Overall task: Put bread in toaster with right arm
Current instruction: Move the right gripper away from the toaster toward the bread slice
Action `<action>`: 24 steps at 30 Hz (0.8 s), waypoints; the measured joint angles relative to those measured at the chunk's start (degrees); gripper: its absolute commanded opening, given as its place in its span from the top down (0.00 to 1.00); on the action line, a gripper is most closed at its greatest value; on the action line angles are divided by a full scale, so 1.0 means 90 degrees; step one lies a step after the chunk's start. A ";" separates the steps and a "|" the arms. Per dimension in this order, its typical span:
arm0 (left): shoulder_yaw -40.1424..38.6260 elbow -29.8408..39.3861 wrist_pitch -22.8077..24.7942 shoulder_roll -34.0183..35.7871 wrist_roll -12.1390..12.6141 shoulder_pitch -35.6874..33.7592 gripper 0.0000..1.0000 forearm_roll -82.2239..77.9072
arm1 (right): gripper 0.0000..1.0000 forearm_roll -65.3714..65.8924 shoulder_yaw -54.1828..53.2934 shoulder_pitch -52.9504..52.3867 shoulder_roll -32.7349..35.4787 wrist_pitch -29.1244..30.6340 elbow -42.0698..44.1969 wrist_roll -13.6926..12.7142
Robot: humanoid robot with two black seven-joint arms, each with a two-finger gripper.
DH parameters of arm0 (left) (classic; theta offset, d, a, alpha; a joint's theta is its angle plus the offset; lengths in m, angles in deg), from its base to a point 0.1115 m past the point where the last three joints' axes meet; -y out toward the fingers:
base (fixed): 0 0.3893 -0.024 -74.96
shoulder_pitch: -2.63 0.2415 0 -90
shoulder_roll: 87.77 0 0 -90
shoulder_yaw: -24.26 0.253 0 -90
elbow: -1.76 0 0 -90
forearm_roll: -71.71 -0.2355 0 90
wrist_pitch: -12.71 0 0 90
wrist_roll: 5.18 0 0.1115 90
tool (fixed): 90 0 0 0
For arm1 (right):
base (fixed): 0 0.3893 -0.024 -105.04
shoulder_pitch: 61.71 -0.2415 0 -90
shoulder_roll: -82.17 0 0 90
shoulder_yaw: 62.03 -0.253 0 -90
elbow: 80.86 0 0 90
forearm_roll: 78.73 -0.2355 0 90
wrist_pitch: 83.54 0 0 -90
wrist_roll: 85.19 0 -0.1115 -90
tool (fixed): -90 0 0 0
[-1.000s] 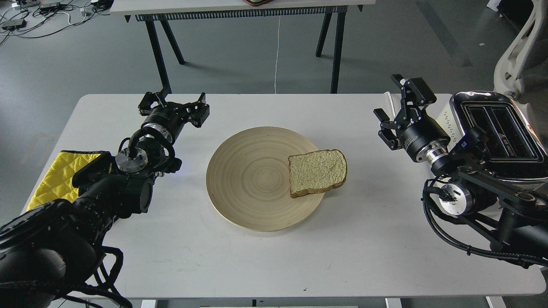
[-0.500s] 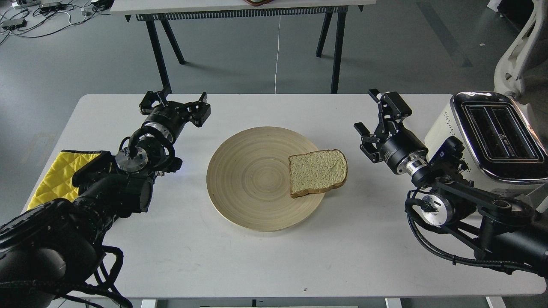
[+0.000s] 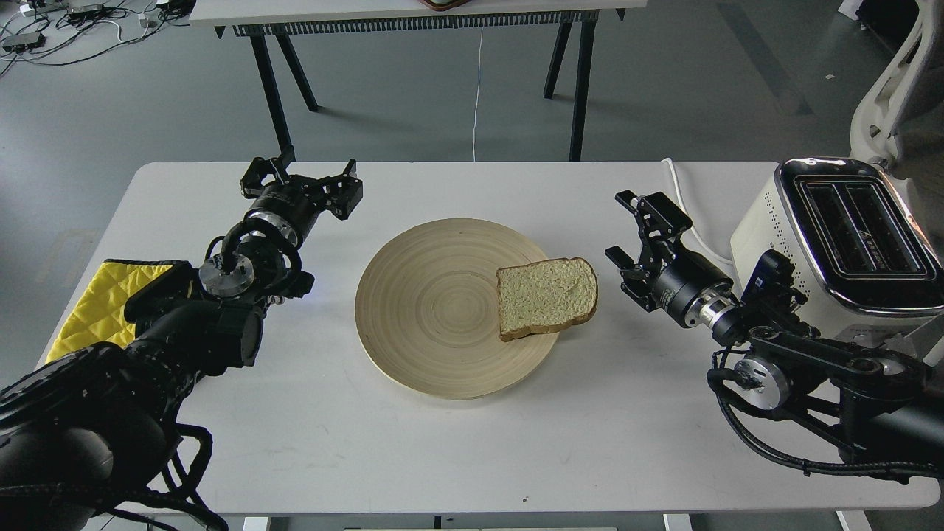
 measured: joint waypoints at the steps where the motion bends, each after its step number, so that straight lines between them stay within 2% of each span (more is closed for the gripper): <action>1: 0.0000 0.0000 0.0000 0.0000 0.0000 0.0000 0.00 0.0000 | 0.01 0.0027 0.0014 -0.0003 0.0044 0.0003 -0.0062 -0.0004; 7: 0.0000 0.0000 0.0000 0.0001 0.0000 0.0000 0.00 0.0000 | 0.01 0.0134 0.0034 0.0015 0.0496 0.0005 -0.0311 -0.0090; 24: 0.0000 0.0000 0.0000 0.0001 0.0000 -0.0008 0.00 0.0000 | 0.02 0.0293 0.0081 0.0211 0.0517 -0.0166 -0.0353 -0.0108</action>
